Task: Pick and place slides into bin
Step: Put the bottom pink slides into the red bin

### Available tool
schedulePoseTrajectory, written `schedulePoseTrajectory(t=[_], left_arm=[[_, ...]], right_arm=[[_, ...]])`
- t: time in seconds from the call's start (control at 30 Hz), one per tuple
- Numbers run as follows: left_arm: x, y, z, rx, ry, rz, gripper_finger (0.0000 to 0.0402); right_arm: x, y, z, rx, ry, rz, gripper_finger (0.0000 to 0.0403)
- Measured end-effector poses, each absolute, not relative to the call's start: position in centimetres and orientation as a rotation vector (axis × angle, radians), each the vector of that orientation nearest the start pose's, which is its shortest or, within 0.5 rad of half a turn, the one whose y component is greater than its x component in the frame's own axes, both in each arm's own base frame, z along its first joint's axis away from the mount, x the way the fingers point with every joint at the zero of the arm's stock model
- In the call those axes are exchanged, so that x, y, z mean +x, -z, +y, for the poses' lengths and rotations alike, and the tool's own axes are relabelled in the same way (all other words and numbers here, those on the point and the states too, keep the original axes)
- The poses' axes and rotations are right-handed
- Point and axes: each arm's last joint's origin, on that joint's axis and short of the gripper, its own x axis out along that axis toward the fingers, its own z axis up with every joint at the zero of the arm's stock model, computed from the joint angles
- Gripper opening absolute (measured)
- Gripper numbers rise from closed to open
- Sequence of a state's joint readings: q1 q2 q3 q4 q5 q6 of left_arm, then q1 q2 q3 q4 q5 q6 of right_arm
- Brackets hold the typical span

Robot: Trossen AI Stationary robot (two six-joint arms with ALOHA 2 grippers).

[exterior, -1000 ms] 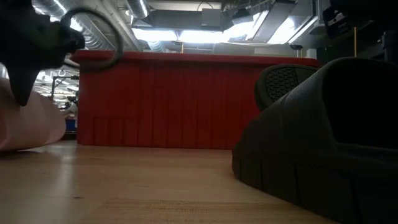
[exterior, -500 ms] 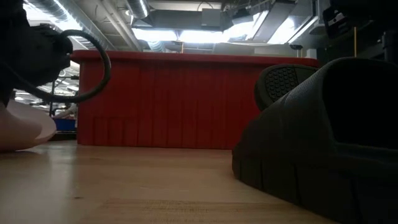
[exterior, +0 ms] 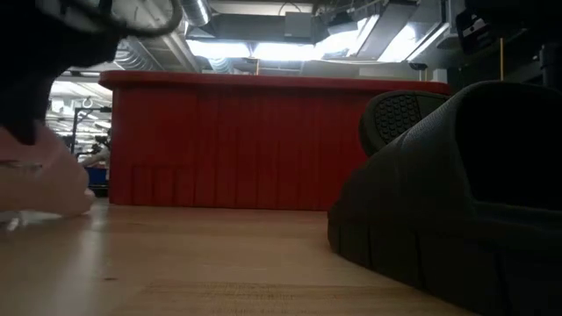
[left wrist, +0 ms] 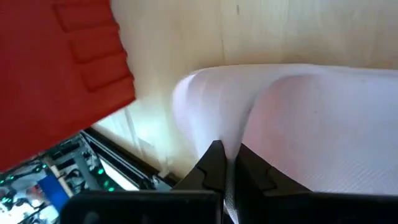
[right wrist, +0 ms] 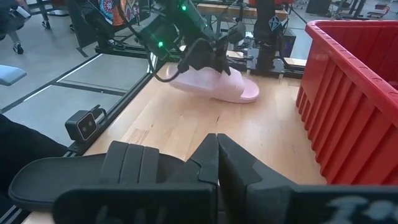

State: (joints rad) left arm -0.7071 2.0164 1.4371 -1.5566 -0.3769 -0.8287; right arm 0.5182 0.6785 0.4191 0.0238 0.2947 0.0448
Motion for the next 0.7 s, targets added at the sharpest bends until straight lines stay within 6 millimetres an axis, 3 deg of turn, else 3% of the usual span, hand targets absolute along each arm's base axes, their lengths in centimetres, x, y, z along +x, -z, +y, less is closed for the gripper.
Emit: schedulePoseTrajectory(t=[0.7], left_arm=[[26.8,-23.7,-20.2,0.662,-0.555,1.198,0.0003]], right_arm=[[14.3,-24.2,7.2,-0.048,-0.217,0.222,0.0007]])
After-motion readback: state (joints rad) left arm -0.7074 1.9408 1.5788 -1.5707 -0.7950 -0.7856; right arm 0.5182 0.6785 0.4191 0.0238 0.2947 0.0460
